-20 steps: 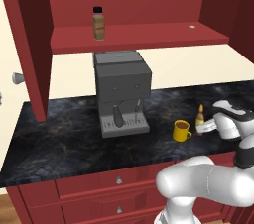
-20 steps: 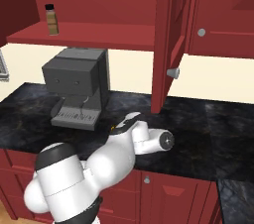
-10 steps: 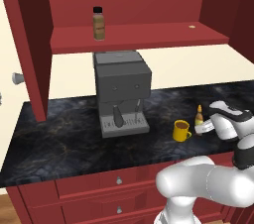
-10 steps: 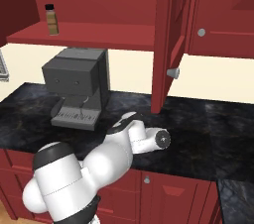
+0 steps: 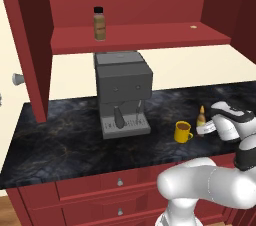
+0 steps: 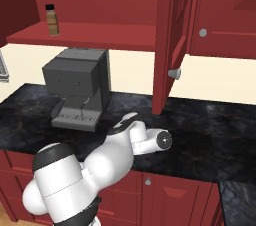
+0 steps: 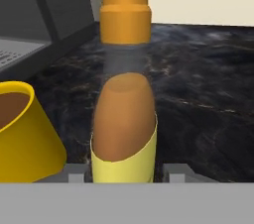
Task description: Pick the cinnamon and honey bottle from the cabinet and place them next to the mug.
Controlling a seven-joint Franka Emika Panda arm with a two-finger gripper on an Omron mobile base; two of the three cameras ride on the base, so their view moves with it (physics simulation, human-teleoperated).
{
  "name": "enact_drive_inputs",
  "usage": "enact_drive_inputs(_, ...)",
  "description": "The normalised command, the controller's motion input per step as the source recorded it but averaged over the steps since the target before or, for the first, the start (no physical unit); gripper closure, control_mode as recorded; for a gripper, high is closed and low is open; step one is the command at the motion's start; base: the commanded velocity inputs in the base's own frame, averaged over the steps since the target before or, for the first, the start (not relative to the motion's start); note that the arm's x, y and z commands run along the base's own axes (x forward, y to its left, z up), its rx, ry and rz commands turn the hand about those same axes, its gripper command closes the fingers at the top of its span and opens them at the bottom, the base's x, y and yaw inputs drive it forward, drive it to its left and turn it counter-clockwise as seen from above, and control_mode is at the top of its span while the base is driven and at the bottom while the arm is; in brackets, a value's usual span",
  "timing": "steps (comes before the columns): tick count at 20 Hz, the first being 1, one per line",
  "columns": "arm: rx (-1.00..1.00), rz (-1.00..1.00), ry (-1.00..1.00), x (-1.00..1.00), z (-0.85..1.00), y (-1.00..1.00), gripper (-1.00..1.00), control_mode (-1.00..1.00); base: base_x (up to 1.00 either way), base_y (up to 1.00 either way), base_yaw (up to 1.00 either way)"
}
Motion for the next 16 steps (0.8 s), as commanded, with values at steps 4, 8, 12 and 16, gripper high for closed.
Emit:
enact_drive_inputs(4, 0.0, 0.0, 0.0, 0.0, 0.0, 0.0, -1.0, -1.0, 0.0, 0.0, 0.0)
enact_drive_inputs(8, 0.0, 0.0, 0.0, 0.0, 0.0, 0.0, -1.0, -1.0, 0.0, 0.0, 0.0)
enact_drive_inputs(12, 0.0, 0.0, 0.0, 0.0, 0.18, 0.0, -1.0, -1.0, 0.0, 0.0, 0.0)
enact_drive_inputs(16, 0.01, 0.0, -0.05, 0.0, 0.59, 0.0, -1.0, -1.0, 0.0, 0.0, 0.0)
